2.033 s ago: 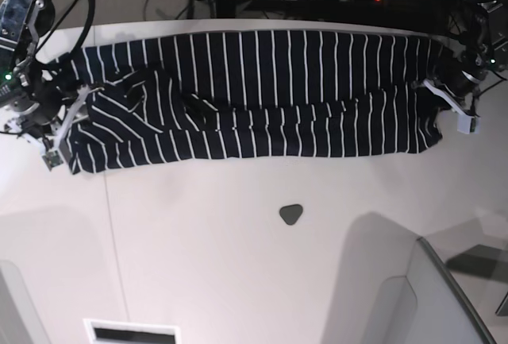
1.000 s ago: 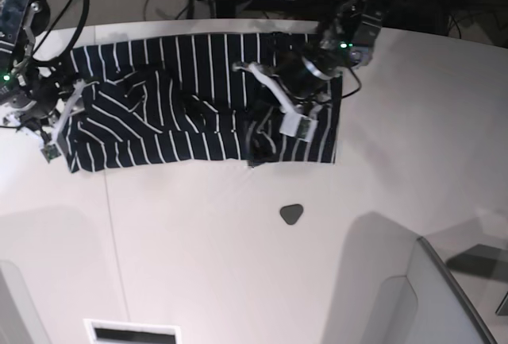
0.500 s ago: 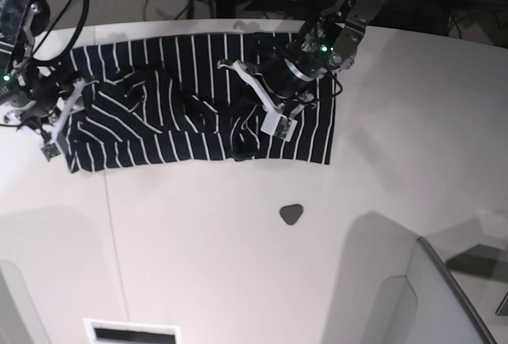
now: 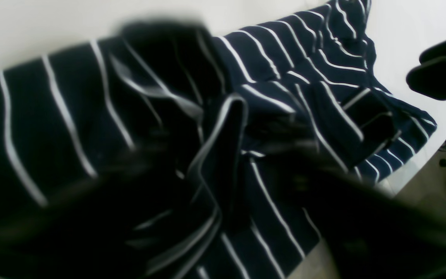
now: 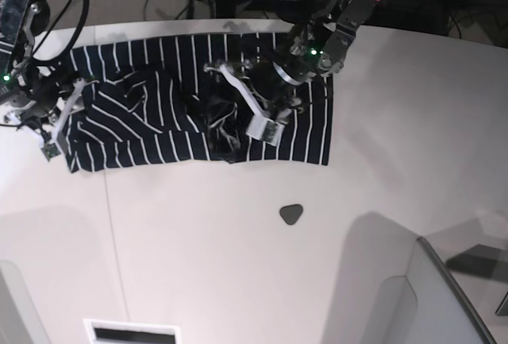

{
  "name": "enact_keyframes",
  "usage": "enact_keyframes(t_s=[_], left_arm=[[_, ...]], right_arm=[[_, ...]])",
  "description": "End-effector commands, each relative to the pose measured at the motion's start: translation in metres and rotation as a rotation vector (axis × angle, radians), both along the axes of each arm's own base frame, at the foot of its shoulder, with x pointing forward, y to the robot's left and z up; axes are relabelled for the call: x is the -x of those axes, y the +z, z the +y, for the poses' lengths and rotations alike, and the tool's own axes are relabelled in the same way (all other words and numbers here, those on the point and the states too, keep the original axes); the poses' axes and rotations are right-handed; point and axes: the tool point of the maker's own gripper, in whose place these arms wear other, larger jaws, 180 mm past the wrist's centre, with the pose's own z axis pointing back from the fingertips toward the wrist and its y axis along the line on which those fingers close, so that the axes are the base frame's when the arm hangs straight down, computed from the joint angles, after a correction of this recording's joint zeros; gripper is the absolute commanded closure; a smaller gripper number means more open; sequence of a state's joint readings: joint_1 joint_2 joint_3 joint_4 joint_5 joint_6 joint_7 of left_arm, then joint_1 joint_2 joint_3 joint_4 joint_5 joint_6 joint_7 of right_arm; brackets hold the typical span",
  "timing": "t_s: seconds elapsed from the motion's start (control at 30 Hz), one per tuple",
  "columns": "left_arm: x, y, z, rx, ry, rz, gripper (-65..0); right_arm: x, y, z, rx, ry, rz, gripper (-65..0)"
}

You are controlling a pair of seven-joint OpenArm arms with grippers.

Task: Layout the t-shirt on the table in an organized manner, then fold the t-shirt properly
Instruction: 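Grasp the shirt end with the left gripper and fold it toward the right gripper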

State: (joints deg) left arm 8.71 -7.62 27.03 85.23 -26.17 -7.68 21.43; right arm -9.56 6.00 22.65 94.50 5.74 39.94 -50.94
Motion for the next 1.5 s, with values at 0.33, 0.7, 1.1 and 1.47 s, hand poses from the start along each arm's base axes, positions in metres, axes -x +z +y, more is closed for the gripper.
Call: enact_keyframes(t_s=[0.33, 0.7, 1.1, 1.47], left_arm=[[0.002, 0.050, -0.070, 0.090, -0.213, -0.137, -56.9], [-0.024, 0.052, 0.045, -0.030, 0.018, -0.180, -4.1], [-0.050, 0.027, 0.119, -0.144, 0.197, -0.154, 0.0], [-0.037, -0.019, 0.108, -0.386, 0.105, -0.103, 0.0]], right_arm=[[-0.010, 0.011, -0.002, 0.007, 0.010, -0.044, -28.5], [-0.009, 0.010, -0.004, 0.008, 0.003, -0.042, -28.5], [-0.009, 0.006, 0.010, -0.010, 0.034, -0.032, -28.5], [-0.009, 0.005, 0.012, -0.011, 0.040, -0.030, -28.5]])
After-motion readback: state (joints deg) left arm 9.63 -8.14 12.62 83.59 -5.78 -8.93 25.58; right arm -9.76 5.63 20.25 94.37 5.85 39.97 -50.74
